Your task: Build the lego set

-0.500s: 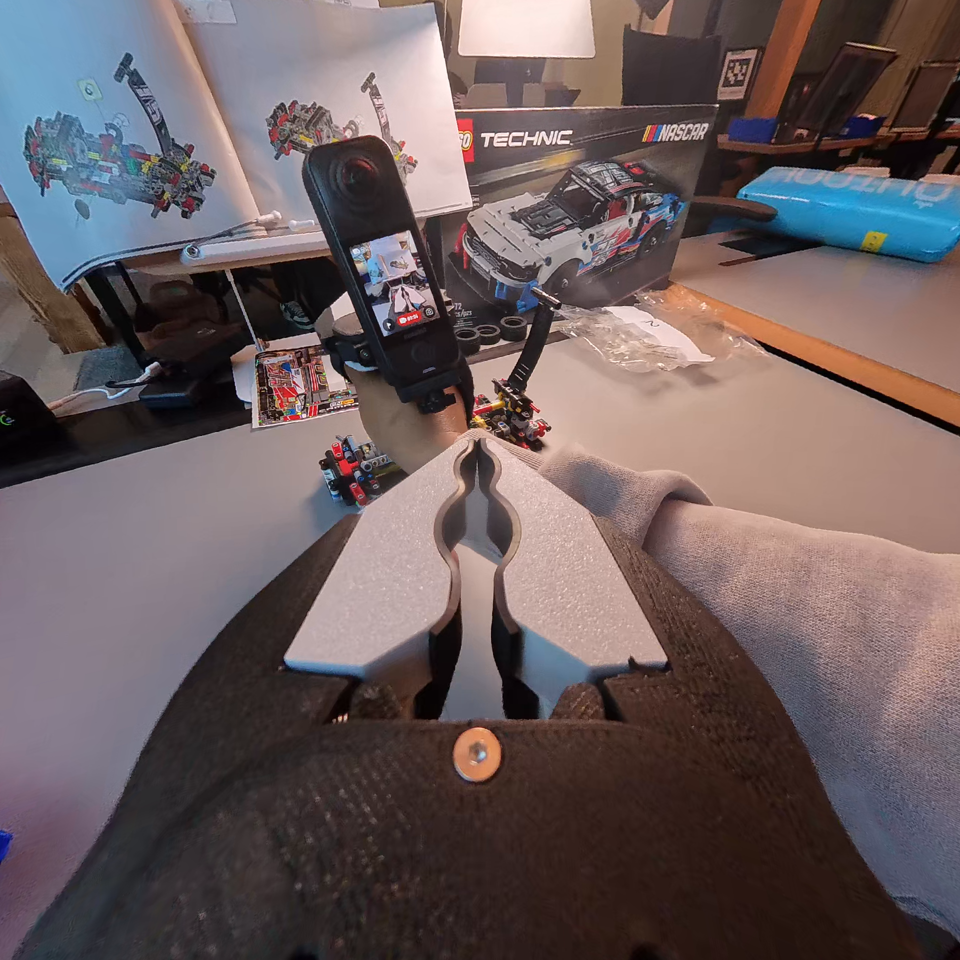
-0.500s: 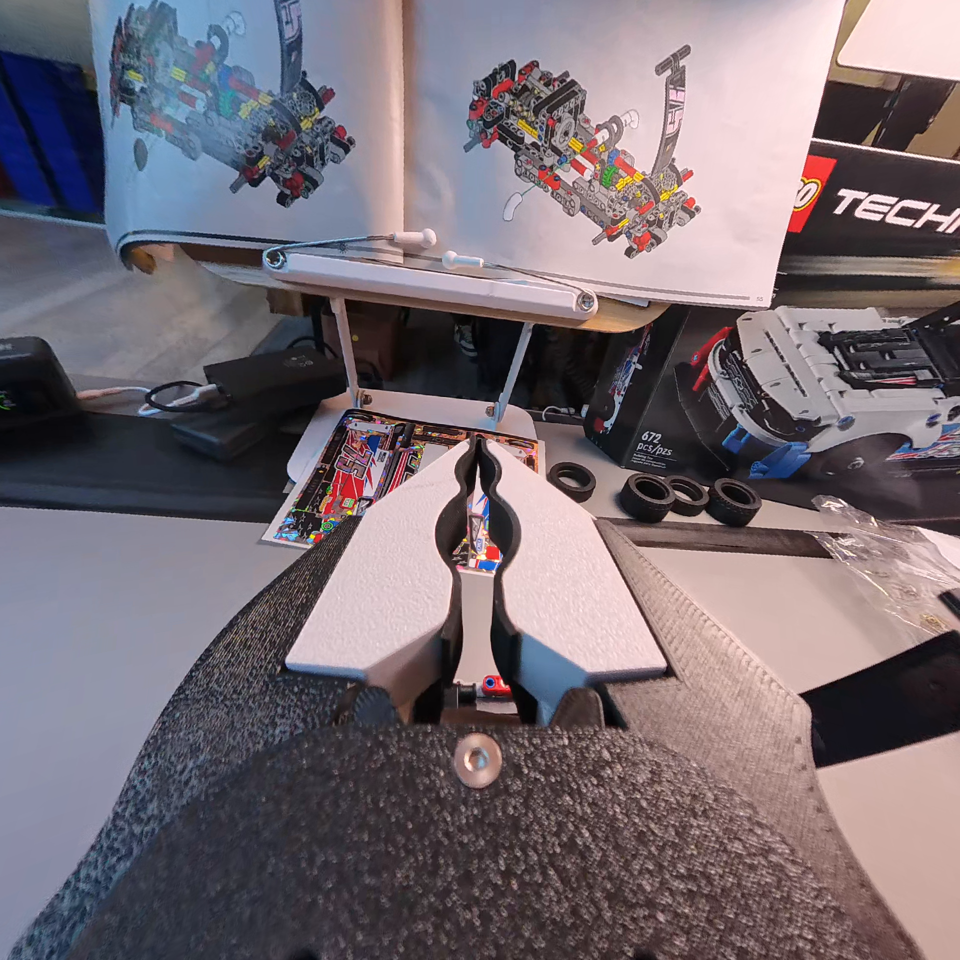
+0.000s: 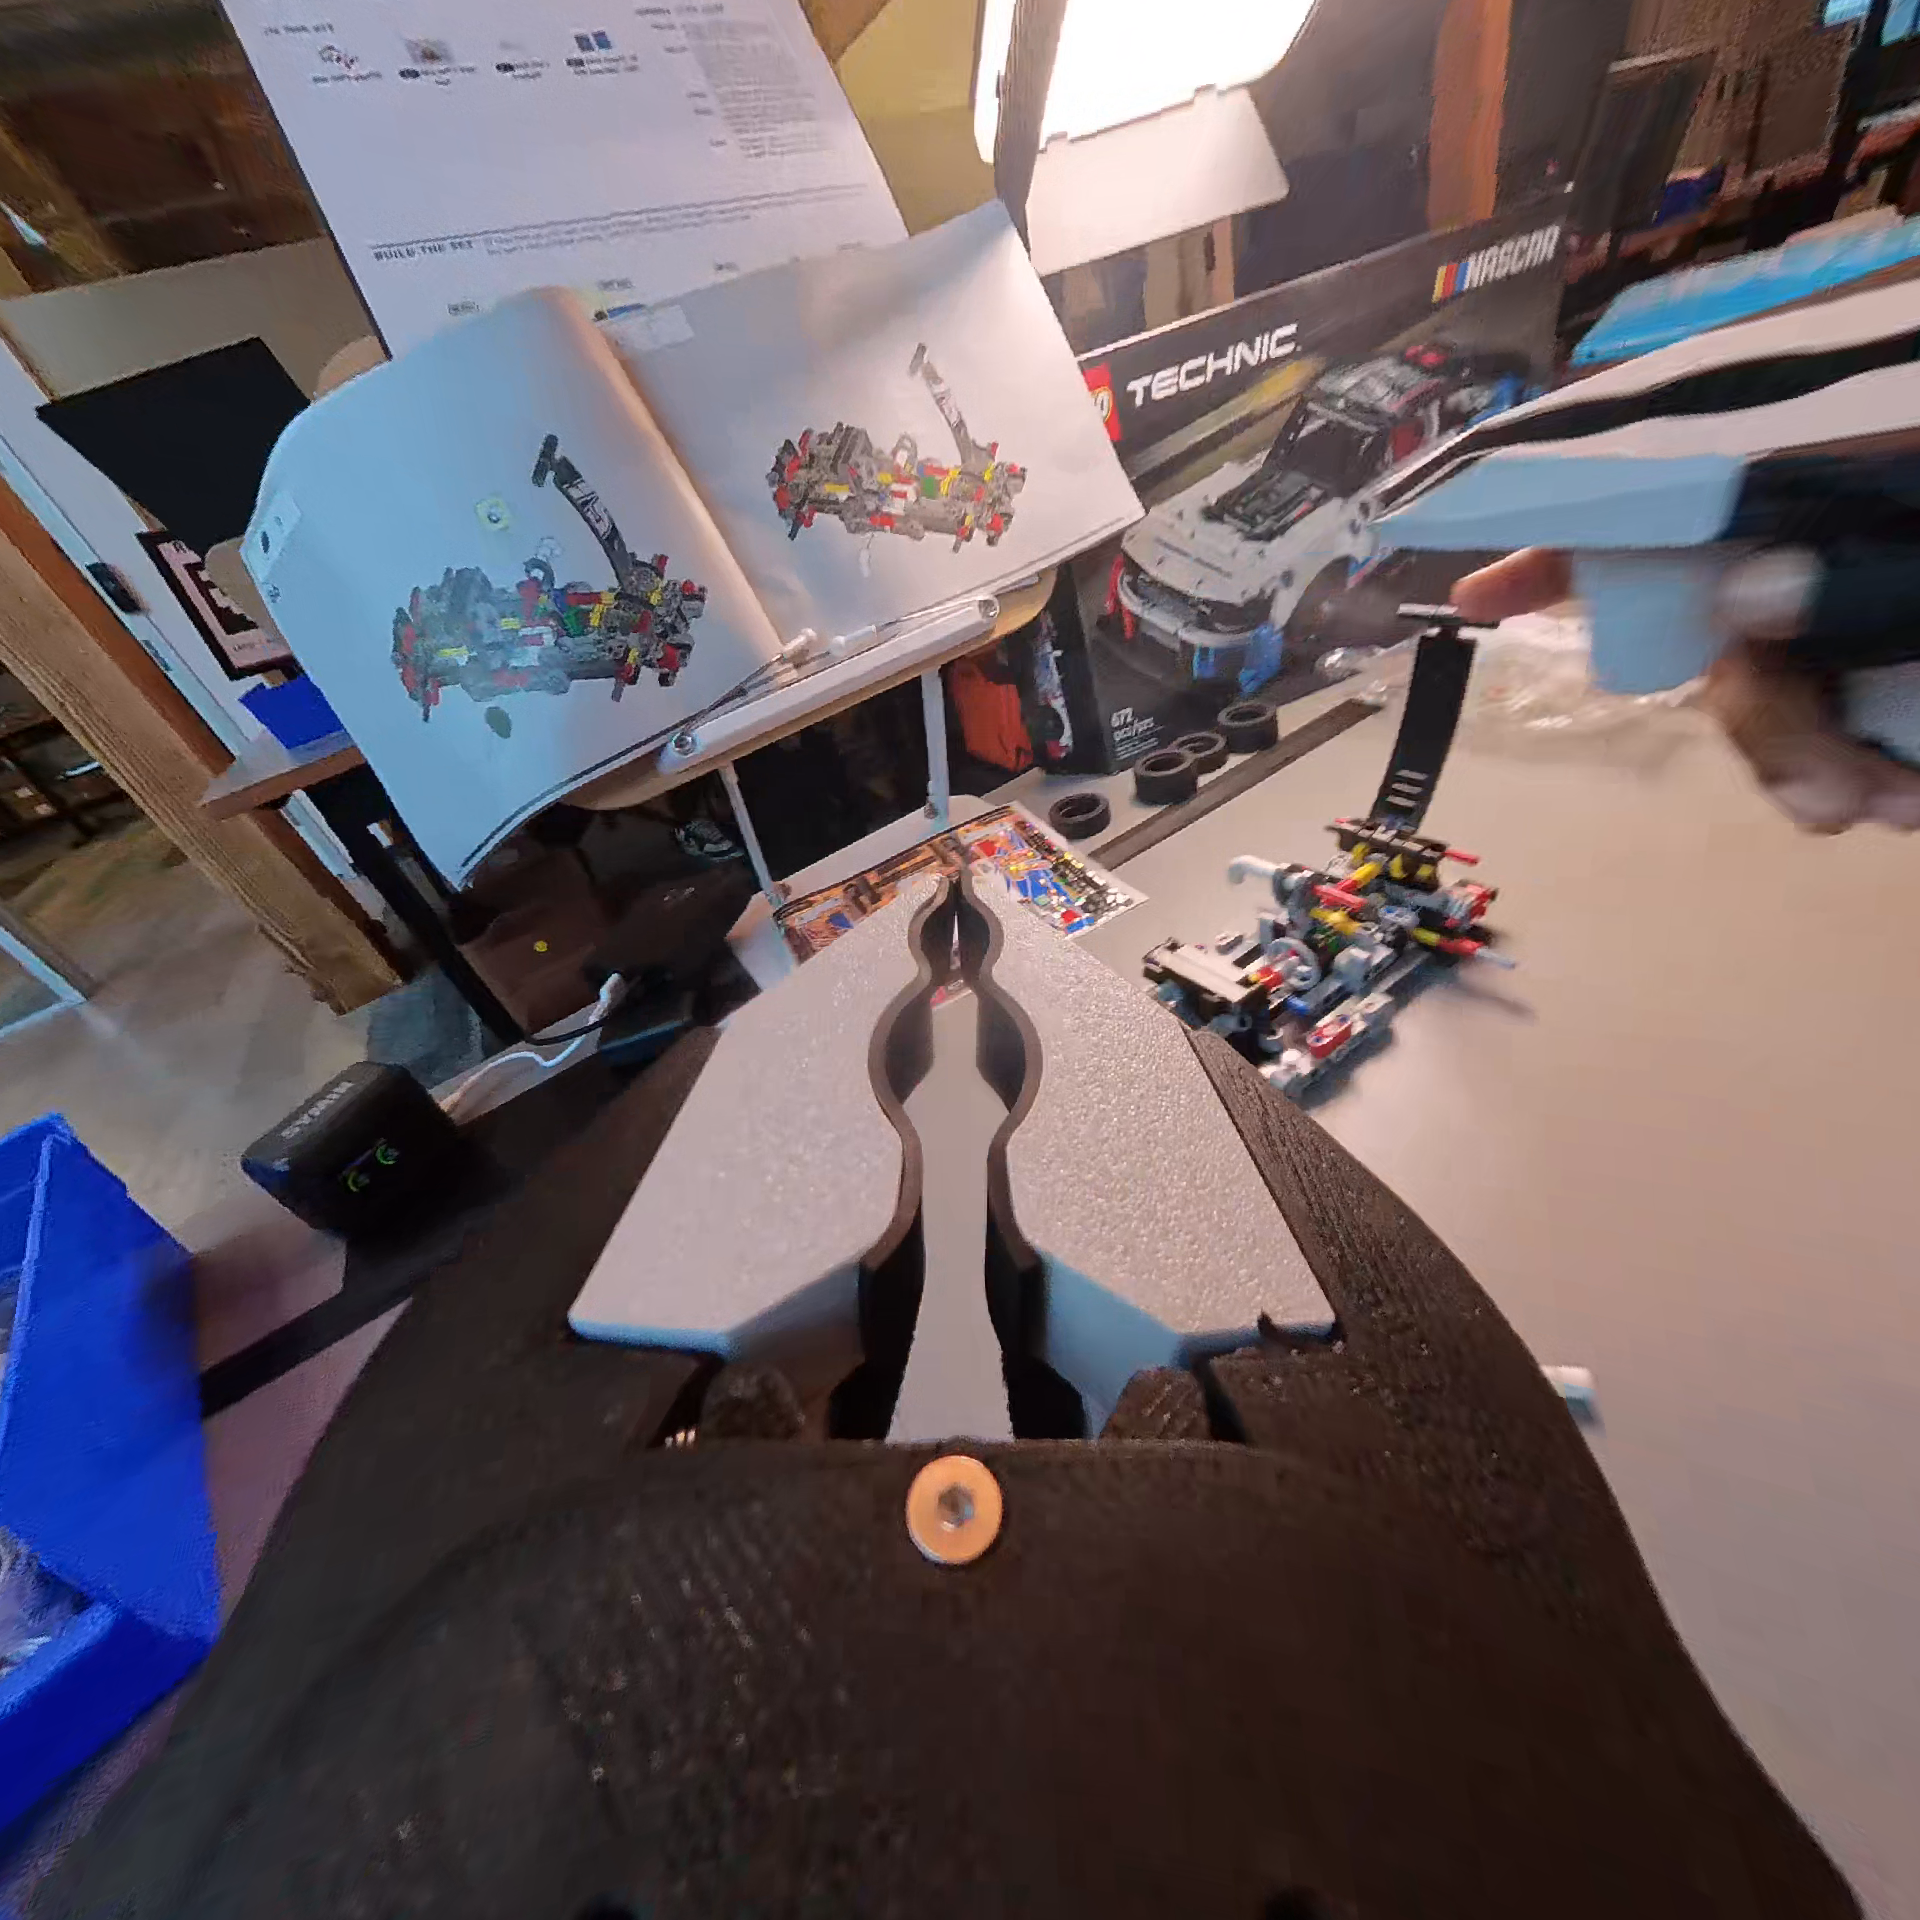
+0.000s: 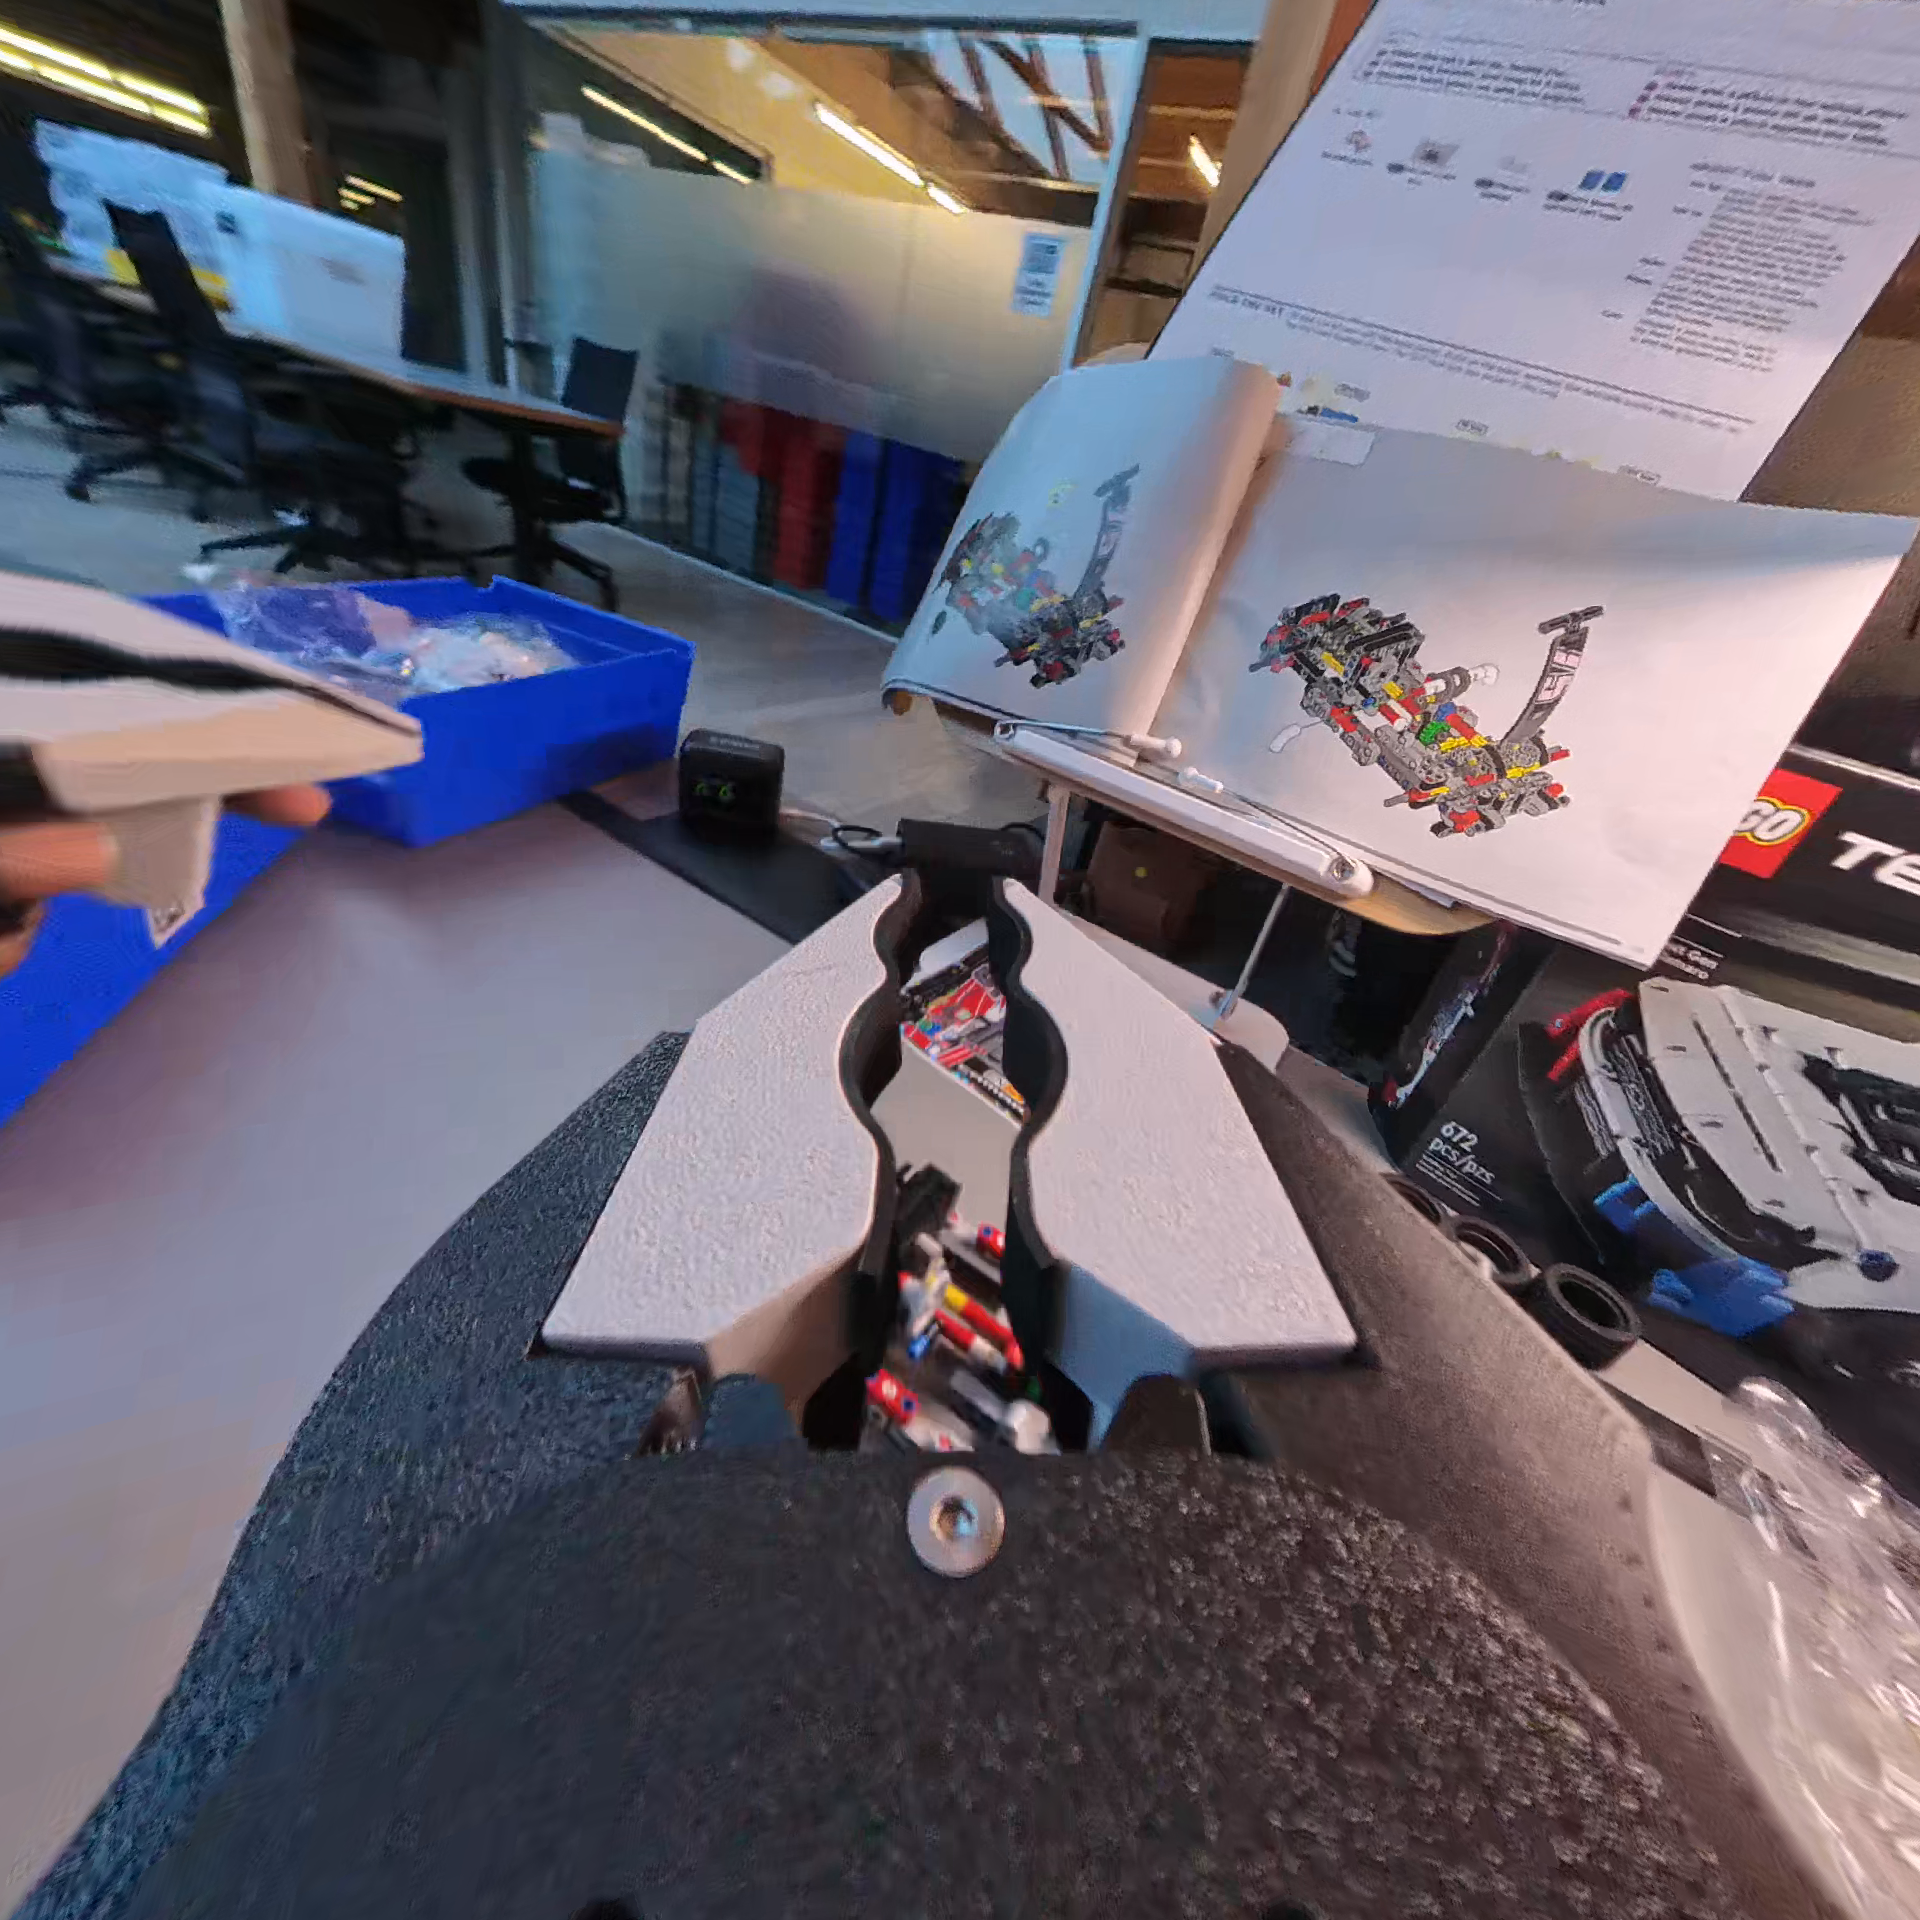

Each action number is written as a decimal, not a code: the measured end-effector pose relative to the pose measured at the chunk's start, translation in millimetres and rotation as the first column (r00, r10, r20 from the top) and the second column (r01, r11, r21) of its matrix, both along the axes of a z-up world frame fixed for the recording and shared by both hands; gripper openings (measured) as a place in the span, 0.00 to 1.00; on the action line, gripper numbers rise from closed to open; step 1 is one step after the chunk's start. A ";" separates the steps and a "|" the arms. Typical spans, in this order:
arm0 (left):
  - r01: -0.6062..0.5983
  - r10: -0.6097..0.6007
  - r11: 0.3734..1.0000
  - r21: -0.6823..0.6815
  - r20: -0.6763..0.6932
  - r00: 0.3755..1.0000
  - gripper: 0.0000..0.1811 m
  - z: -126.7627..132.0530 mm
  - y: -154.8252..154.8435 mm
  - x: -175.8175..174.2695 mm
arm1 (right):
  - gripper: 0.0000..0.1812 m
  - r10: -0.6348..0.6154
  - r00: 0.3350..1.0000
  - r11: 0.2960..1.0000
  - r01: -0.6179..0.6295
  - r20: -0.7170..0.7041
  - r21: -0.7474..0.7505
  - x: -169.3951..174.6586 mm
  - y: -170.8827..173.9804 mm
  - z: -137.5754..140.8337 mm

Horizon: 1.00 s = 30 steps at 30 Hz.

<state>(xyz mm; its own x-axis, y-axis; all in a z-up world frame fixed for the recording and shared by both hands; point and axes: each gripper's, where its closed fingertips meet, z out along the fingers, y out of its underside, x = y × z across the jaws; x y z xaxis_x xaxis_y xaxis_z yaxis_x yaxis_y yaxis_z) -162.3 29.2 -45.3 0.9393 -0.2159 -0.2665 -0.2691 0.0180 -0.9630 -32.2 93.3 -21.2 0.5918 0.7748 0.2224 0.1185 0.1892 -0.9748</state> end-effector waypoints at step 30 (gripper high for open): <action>0.318 -0.419 0.728 -0.608 -0.028 0.908 0.56 -193.7 79.8 55.9 | 0.42 0.291 0.840 0.907 -0.089 0.458 -0.413 68.1 87.4 -205.2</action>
